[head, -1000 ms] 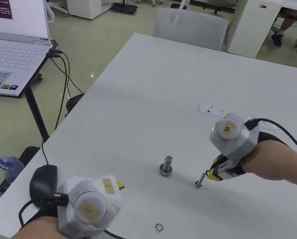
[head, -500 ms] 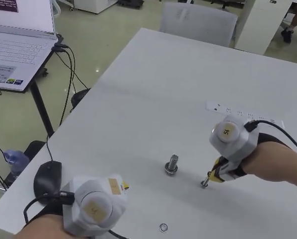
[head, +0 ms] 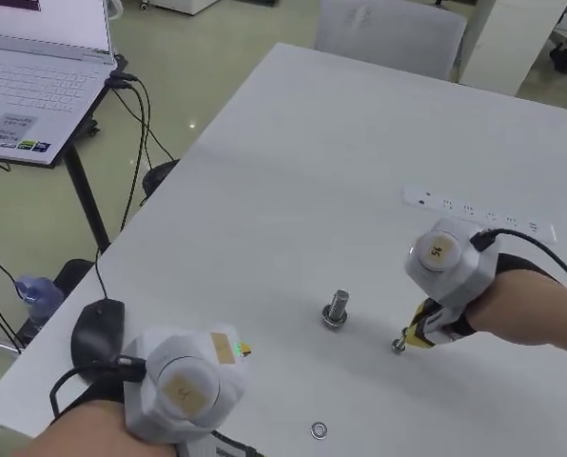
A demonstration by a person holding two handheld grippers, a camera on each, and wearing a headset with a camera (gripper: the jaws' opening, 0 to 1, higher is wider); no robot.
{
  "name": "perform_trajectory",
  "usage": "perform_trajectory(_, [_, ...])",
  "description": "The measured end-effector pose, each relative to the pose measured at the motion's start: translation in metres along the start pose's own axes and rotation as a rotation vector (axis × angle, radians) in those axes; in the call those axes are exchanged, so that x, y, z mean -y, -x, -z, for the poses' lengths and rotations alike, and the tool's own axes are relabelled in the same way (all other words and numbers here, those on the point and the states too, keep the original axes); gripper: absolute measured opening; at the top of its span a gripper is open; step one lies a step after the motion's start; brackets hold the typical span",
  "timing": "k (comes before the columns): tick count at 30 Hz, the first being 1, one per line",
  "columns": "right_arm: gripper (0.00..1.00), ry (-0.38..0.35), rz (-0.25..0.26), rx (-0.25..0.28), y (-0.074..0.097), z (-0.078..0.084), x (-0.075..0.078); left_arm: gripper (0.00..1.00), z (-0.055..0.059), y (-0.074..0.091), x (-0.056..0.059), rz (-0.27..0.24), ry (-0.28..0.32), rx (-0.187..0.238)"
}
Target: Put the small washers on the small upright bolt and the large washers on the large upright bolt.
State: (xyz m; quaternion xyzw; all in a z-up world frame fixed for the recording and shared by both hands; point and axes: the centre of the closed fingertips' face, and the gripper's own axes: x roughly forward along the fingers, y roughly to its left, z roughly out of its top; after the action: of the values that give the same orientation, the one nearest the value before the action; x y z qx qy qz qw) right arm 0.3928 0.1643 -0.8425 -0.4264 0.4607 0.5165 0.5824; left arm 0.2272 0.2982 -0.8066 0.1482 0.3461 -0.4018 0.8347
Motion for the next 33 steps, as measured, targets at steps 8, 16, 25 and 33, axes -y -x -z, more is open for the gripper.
perform_trajectory(8, [0.13,0.019,-0.008,-0.025,-0.016,0.002,-0.003,0.8,0.008,-0.002,0.002,0.011,0.013,-0.015])
perform_trajectory(16, [0.13,0.028,-0.004,-0.036,-0.025,0.004,-0.004,0.78,0.011,-0.002,0.001,0.015,0.014,-0.026])
perform_trajectory(25, [0.13,0.022,0.002,-0.04,-0.026,0.003,-0.002,0.78,0.011,-0.002,-0.001,0.014,0.016,-0.027])
perform_trajectory(33, [0.13,0.018,0.002,-0.043,-0.027,0.003,-0.002,0.77,0.013,-0.001,0.0,0.017,0.013,-0.031])
